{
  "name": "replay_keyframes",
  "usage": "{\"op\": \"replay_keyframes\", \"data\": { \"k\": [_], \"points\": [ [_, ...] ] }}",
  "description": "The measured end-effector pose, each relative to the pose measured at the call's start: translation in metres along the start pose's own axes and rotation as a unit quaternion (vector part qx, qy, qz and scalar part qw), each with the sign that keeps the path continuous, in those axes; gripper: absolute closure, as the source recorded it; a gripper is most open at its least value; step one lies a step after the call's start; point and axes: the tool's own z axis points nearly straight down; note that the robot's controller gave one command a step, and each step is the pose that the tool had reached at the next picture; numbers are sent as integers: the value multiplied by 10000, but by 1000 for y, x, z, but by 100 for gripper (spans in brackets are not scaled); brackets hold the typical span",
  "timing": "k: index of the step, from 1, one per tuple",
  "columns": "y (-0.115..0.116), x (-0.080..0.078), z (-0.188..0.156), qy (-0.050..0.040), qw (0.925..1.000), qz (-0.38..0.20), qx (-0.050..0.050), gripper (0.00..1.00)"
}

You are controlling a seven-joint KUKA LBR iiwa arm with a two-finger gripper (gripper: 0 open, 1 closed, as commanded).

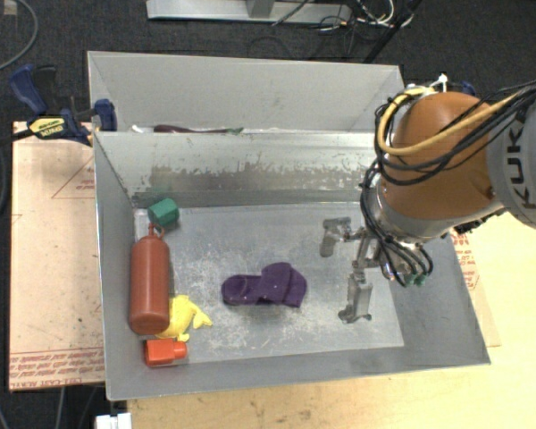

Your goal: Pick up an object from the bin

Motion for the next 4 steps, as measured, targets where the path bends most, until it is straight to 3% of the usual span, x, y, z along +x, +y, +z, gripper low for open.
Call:
{"op": "replay_keyframes", "data": {
  "k": [1, 2, 3, 4],
  "points": [
    [32, -5, 10, -114, 9999, -19, 8, 0],
    [68, -7, 46, -21, 9973, -735, 0, 0],
    [72, -18, 60, -52, 9838, -1793, 14, 0],
    [78, -39, 110, -79, 9889, -1487, 6, 0]
  ]
}}
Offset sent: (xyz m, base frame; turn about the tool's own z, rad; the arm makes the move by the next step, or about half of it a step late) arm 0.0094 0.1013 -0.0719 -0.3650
